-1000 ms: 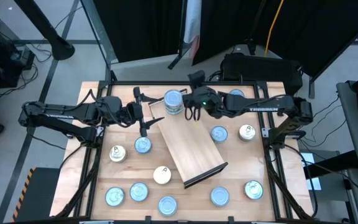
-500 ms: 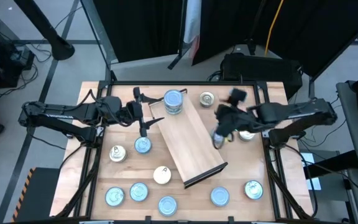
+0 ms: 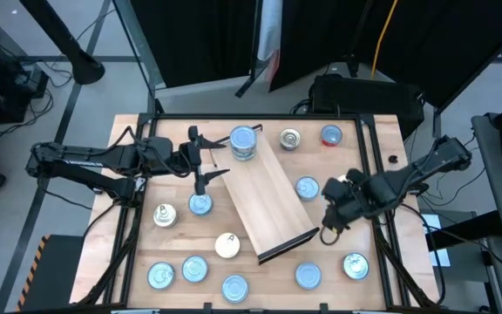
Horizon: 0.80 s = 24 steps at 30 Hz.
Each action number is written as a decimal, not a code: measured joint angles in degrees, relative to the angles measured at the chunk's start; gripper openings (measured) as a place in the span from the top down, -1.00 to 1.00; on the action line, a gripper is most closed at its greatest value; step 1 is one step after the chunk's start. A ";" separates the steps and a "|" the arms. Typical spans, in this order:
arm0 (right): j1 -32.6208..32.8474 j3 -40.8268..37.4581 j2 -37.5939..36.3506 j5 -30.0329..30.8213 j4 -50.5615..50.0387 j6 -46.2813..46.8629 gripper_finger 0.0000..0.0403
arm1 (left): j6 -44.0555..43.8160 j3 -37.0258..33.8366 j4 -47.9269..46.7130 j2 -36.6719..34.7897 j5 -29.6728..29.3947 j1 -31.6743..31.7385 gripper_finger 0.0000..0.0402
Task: Stack canned seafood by type on shelf
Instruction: Stack the green tuna can on top of the other tuna can on the shelf
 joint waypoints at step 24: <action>27.74 -0.83 20.15 -2.35 26.76 15.53 0.97 | -12.44 -0.82 -0.68 3.16 8.83 -25.30 -0.60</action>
